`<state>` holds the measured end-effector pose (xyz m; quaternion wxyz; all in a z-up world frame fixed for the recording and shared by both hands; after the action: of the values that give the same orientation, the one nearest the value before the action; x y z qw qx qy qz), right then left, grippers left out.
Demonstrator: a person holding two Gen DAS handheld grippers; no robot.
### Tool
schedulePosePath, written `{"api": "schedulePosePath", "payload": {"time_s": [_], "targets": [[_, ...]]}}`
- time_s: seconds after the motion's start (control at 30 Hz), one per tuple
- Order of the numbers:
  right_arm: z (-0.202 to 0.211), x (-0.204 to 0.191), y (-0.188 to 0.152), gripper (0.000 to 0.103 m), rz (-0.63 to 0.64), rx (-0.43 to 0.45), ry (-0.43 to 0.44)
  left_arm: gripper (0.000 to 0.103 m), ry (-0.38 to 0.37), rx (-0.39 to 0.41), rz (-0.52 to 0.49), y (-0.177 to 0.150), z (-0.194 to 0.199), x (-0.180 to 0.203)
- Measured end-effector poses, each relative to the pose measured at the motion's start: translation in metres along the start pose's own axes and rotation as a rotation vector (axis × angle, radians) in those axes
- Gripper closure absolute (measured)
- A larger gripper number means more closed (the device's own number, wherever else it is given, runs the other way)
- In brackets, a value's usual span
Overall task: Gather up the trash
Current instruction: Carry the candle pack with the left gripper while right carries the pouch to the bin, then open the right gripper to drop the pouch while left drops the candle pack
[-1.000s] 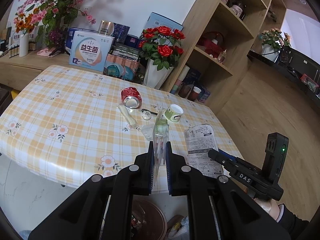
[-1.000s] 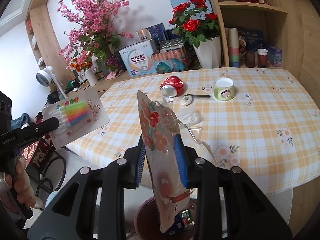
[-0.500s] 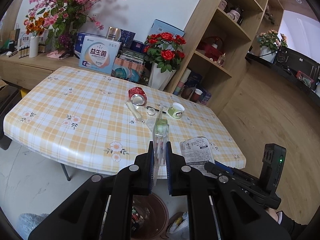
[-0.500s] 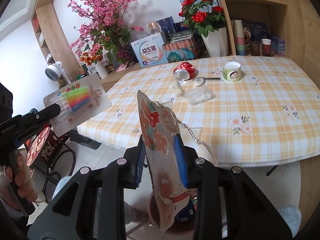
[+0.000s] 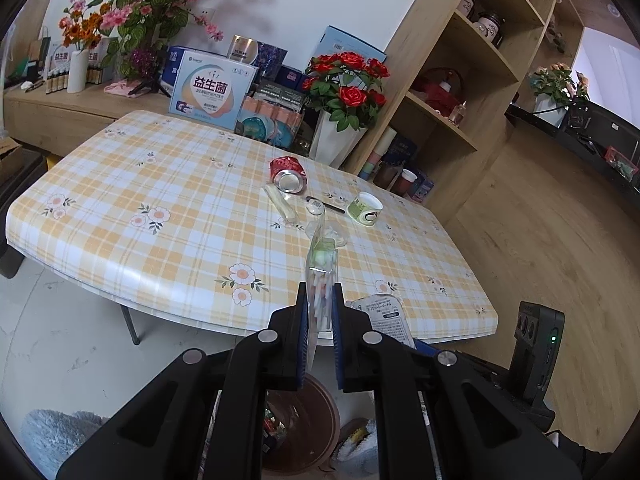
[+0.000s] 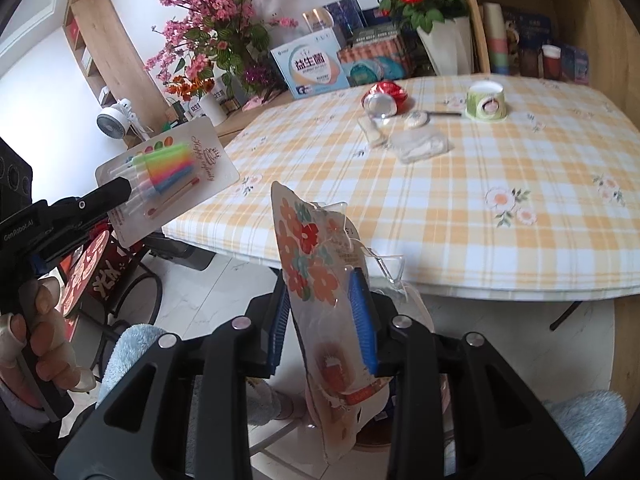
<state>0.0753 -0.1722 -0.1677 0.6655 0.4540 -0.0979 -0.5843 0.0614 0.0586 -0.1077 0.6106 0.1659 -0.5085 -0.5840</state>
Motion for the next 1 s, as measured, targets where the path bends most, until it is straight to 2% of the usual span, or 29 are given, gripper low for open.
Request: {"api": "schedulePosePath", "payload": {"time_s": [0.17,0.67,0.8,0.93,1.0], "targets": [[-0.006,0.001,-0.006,0.064,-0.033,-0.021,-0.001,0.092,-0.002,0.002,0.017,-0.002,0.001,-0.005],[-0.015,-0.003,-0.018,0.062,-0.031,-0.082,0.004,0.092,-0.007,0.005,0.034,-0.006,0.004,-0.009],[-0.015,-0.005,-0.018,0.053,-0.03,-0.082,0.007,0.092,-0.009,0.002,0.034,-0.007,0.004,-0.01],[-0.012,-0.004,-0.017,0.049,-0.031,-0.069,-0.006,0.092,-0.01,0.001,0.034,-0.009,0.004,-0.009],[-0.01,-0.002,-0.014,0.037,-0.031,-0.054,-0.018,0.092,-0.01,0.001,0.034,-0.009,0.004,-0.009]]}}
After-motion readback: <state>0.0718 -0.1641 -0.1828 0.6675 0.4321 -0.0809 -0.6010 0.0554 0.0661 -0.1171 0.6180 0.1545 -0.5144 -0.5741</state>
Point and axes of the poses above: each gripper's, at about its wrist camera, not at the fingertips, and z roughly against the way its jaws point, x to its right, y to its top, the point moved 3 cm from there along -z, roughly the way its jaws point, and after that the axes turned 8 degrees about x, right-handed, at the moved point
